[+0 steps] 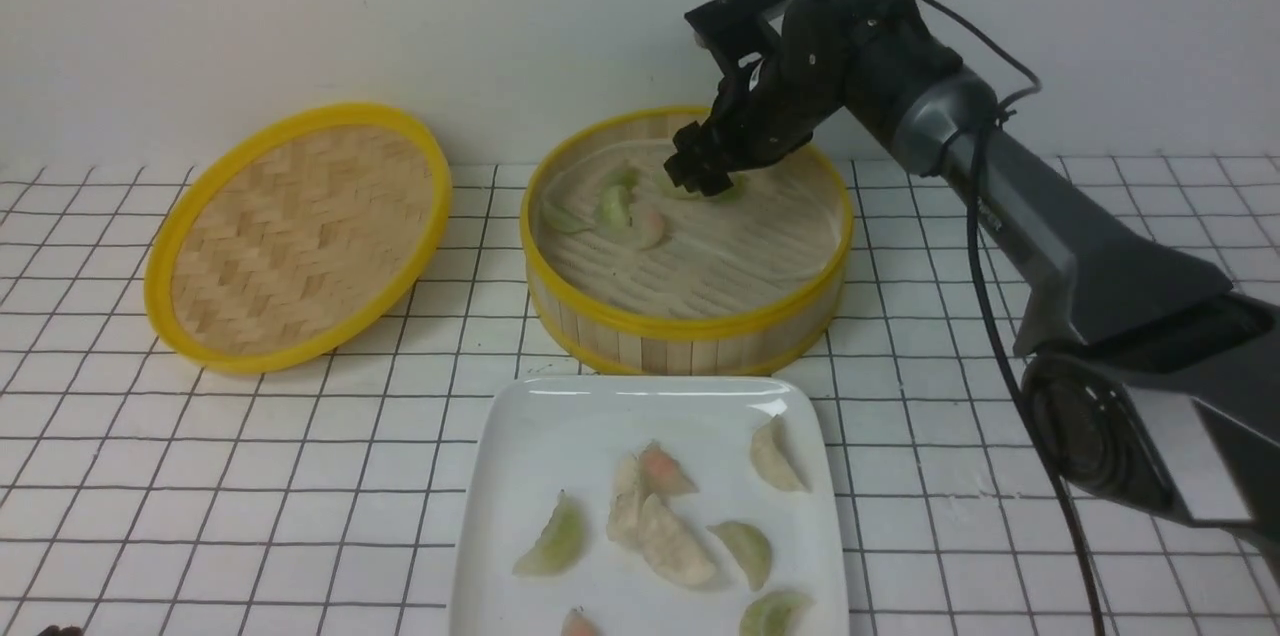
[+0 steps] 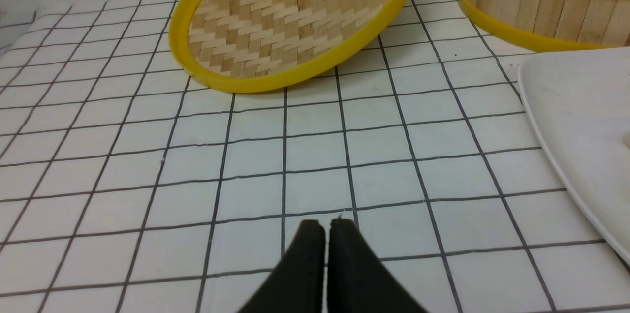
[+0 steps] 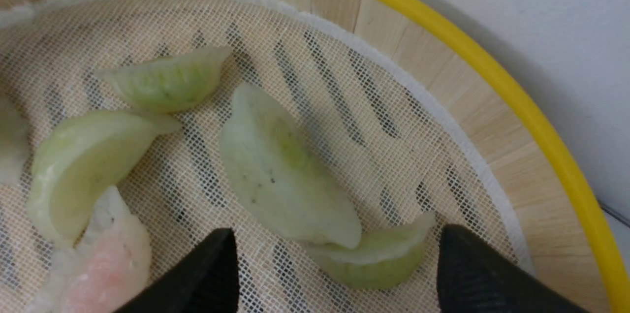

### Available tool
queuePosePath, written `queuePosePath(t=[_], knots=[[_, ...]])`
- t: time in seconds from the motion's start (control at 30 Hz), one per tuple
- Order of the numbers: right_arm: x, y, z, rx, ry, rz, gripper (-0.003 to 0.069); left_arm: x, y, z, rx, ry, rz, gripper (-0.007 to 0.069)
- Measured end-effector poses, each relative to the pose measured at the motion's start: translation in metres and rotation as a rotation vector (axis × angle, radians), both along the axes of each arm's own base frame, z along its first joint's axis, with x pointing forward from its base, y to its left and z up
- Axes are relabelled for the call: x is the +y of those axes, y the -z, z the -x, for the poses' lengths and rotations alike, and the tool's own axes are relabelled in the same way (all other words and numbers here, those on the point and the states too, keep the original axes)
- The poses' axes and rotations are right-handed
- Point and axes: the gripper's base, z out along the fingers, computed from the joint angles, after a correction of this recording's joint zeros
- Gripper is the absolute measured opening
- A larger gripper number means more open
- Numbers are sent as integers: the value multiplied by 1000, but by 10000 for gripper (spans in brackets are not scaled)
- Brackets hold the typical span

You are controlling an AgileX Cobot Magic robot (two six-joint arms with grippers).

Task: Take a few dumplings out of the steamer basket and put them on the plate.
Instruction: Use the right arm to grab a dumpling from inside the steamer

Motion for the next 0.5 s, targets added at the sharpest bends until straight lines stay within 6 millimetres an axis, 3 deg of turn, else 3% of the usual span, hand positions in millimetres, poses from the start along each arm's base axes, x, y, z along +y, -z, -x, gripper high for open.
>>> queuePosePath(t=[0.33, 0.5], knots=[[1, 3, -2, -42, -63, 44, 492, 0, 0, 0, 0, 0, 0, -6], [0, 3, 2, 25, -27, 26, 492, 0, 0, 0, 0, 0, 0, -6]])
